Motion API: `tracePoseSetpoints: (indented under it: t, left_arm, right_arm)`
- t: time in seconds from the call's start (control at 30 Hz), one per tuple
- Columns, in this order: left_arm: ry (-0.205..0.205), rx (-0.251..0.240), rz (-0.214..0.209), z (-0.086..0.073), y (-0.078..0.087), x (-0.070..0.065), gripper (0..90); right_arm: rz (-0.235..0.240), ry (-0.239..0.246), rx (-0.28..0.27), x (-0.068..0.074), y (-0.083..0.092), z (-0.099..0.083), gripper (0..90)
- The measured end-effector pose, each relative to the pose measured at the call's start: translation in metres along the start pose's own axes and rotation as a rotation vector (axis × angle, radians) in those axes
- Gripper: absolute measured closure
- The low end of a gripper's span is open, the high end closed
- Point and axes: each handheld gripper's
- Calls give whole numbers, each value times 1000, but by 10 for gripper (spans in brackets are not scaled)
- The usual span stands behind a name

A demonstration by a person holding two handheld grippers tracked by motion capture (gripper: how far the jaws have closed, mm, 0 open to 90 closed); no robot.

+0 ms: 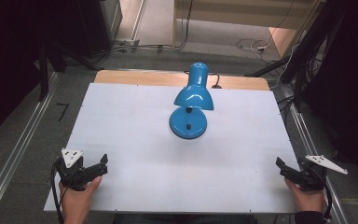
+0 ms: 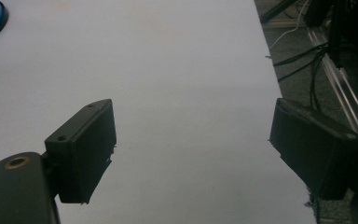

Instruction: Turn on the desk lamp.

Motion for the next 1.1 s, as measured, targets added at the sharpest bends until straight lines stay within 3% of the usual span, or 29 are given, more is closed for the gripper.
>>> tracePoseSetpoints:
  t: [0.27, 0.63, 0.77, 1.1]
  left_arm:
    - [29, -2, -1, -1, 0, 4, 33]
    - [42, 12, -4, -2, -1, 6, 35]
    - [42, 10, -3, -2, -1, 5, 36]
    - [42, 11, -7, -2, -2, 6, 36]
  right_arm:
    - [26, 31, 23, 8, -4, 1, 129]
    - [35, 29, -17, 20, -1, 7, 128]
    - [80, 25, -22, 33, -2, 10, 128]
    - [114, 98, -24, 64, -11, 12, 128]
Point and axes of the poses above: each handheld gripper's, and its own axes: y roughly backward along the jaws, z roughly out of its top, x roughly to its left
